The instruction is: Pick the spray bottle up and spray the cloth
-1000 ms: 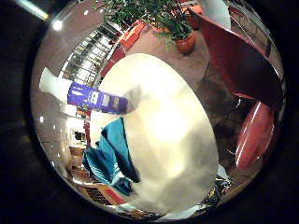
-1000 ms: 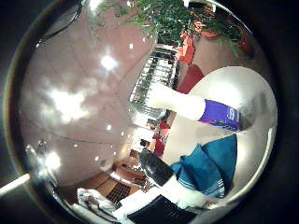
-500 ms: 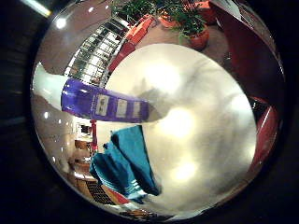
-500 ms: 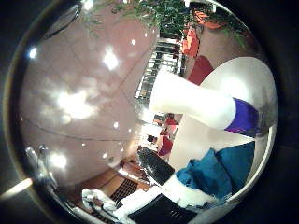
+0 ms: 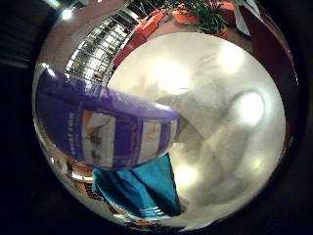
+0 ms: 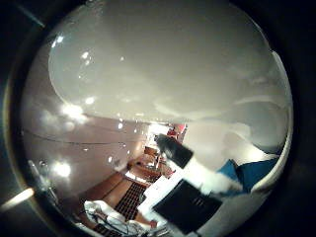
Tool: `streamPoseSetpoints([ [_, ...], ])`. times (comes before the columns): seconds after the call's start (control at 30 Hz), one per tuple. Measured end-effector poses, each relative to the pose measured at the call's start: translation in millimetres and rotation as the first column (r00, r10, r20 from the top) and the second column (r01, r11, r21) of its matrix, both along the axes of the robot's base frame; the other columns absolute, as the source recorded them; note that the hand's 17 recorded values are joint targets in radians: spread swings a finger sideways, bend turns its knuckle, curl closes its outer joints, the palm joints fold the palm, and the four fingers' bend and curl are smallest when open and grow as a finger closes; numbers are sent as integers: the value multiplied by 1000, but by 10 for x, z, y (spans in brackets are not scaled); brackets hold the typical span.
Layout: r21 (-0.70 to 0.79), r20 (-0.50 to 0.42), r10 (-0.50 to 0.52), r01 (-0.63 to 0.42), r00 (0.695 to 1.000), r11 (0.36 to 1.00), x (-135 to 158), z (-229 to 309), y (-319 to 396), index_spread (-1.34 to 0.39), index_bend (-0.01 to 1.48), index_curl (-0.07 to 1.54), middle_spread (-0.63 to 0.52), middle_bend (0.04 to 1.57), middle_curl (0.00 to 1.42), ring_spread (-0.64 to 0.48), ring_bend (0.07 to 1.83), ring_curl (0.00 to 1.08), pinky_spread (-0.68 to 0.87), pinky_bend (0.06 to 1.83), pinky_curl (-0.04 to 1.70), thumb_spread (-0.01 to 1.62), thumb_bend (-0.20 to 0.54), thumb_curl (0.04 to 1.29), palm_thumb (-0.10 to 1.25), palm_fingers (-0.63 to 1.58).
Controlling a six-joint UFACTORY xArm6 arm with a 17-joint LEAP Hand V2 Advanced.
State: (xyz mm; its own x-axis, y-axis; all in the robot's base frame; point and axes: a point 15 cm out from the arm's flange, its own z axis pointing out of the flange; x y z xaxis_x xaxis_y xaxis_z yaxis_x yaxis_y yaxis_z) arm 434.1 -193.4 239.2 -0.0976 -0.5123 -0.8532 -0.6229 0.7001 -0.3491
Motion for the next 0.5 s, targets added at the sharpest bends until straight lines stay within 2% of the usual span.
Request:
streamPoseSetpoints([
  [0.1, -12, -13, 33, -34, 999, 999, 80, -28, 154, -199, 191, 312, -71, 579, 476, -87, 797, 355, 103, 400, 275, 1007, -5, 355, 732, 752],
  [0.17, -15, -14, 55, -56, 998, 998, 120, -23, 252, -273, 210, 340, -148, 645, 524, -184, 897, 399, -105, 600, 323, 971, -9, 401, 812, 1063],
  [0.23, -10, -17, 75, -76, 997, 997, 156, -32, 350, -329, 301, 417, -186, 736, 583, -229, 987, 455, -273, 754, 392, 887, -14, 454, 879, 1212],
  [0.27, 0, -19, 76, -76, 997, 997, 170, -30, 381, -337, 333, 439, -185, 770, 598, -232, 999, 463, -297, 791, 409, 873, -17, 465, 886, 1246],
  [0.37, 32, -31, 86, -85, 996, 996, 201, -14, 485, -324, 618, 595, -165, 952, 661, -216, 1097, 512, -334, 997, 510, 800, -17, 537, 938, 1319],
  [0.47, 32, -26, 107, -106, 994, 994, 236, 25, 589, -297, 774, 672, -137, 1058, 687, -201, 1170, 541, -310, 1079, 563, 834, -11, 564, 966, 1321],
  [0.5, 28, -22, 115, -115, 993, 993, 251, 53, 629, -271, 881, 716, -125, 1123, 700, -195, 1221, 562, -289, 1135, 602, 873, -8, 580, 987, 1302],
])
